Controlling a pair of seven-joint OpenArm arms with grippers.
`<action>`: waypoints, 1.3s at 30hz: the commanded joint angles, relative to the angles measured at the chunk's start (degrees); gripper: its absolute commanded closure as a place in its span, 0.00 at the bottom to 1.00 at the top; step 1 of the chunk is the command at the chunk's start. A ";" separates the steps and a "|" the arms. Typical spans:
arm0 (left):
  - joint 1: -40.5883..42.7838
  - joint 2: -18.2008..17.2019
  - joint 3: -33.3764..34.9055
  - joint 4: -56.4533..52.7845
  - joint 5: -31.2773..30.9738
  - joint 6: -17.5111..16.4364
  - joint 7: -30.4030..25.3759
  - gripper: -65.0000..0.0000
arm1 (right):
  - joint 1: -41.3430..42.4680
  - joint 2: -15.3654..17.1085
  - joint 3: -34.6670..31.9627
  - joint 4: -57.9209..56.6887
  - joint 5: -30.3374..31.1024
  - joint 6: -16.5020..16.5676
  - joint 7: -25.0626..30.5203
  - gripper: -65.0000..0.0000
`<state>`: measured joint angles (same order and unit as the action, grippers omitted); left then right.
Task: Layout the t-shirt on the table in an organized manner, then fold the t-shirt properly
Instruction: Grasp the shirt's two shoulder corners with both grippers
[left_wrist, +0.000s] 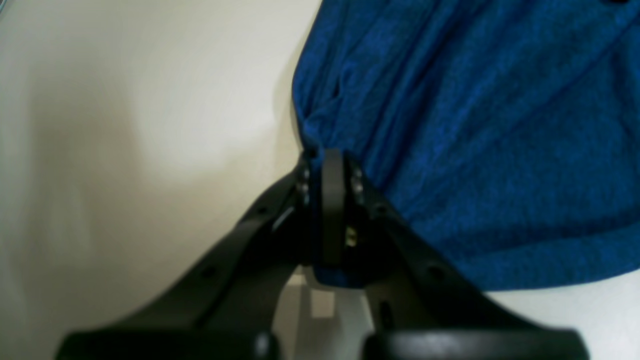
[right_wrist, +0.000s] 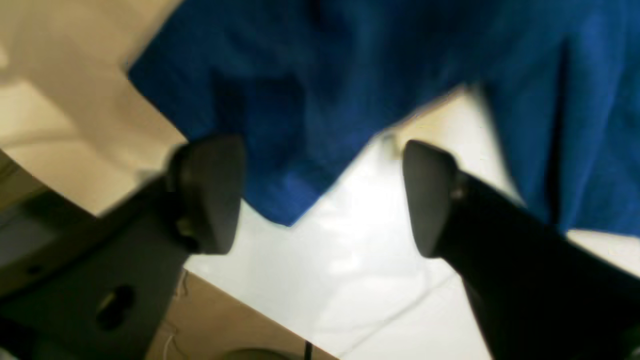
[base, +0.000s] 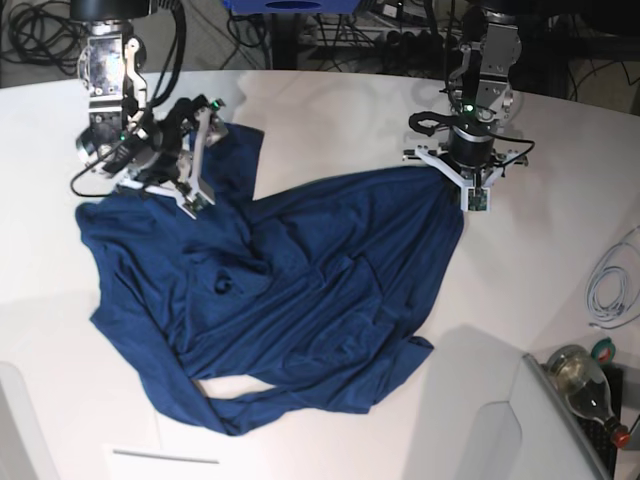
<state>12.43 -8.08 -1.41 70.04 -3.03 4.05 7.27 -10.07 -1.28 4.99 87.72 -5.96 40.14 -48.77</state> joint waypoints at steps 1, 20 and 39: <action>0.28 -0.14 -0.04 0.07 0.17 -0.49 2.71 1.00 | 0.53 -0.70 0.06 -0.21 0.81 -0.14 1.52 0.26; 0.28 0.12 -0.04 0.16 0.17 -0.49 2.71 1.00 | 27.16 -2.46 -8.20 11.31 0.90 -0.14 -14.30 0.99; 3.00 -0.32 -6.99 3.50 0.17 -0.67 2.71 1.00 | 13.80 0.36 35.93 -10.32 1.16 -5.28 13.48 0.42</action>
<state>15.14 -8.10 -8.43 72.75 -3.01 3.62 9.91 3.18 -1.28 40.84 76.47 -5.52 34.85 -36.05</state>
